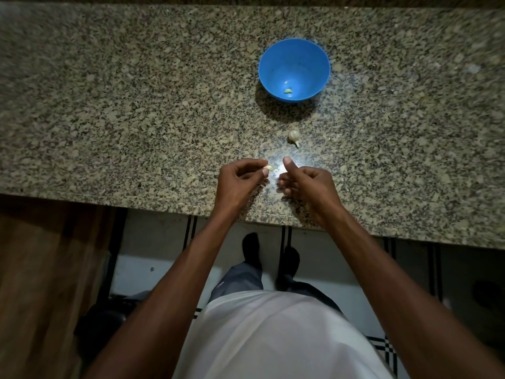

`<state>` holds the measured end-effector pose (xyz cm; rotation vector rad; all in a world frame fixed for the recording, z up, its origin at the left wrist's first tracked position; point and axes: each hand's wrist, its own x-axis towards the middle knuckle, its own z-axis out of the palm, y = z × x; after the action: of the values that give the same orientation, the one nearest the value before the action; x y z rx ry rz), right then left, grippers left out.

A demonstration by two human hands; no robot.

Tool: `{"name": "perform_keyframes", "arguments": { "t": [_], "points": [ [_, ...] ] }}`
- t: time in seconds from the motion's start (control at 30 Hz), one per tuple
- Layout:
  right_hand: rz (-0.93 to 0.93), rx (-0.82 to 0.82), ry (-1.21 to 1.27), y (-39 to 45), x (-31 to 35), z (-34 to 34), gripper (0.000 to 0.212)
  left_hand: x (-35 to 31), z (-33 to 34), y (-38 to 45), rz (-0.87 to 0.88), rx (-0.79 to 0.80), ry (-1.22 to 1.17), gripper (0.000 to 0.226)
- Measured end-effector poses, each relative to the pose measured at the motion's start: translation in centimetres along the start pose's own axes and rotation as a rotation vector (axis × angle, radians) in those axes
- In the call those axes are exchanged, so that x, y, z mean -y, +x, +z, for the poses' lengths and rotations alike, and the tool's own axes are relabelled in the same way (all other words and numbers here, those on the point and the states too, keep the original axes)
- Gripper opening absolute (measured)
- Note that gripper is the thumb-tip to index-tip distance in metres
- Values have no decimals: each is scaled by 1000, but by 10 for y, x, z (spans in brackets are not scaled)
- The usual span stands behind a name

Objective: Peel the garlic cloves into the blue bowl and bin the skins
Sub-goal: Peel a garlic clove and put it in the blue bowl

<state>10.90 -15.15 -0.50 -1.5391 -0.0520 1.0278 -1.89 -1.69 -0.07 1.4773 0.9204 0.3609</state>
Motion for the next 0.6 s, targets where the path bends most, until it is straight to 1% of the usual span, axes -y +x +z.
{"name": "perform_keyframes", "arguments": {
  "t": [0.03, 0.13, 0.2, 0.43, 0.6],
  "points": [
    [-28, 22, -19, 0, 1, 0, 45, 0, 1, 0, 7, -2, 4, 21],
    [-86, 127, -39, -1, 3, 2, 26, 0, 4, -2, 17, -11, 23, 20],
    [-105, 158, -44, 0, 2, 5, 22, 0, 5, -3, 26, -25, 40, 18],
    [-174, 116, -83, 2, -4, 11, 20, 1, -1, -4, 6, -7, 71, 17],
    [-293, 36, -268, 3, -7, 15, 16, -3, -6, -3, -28, 28, 79, 20]
  ]
}}
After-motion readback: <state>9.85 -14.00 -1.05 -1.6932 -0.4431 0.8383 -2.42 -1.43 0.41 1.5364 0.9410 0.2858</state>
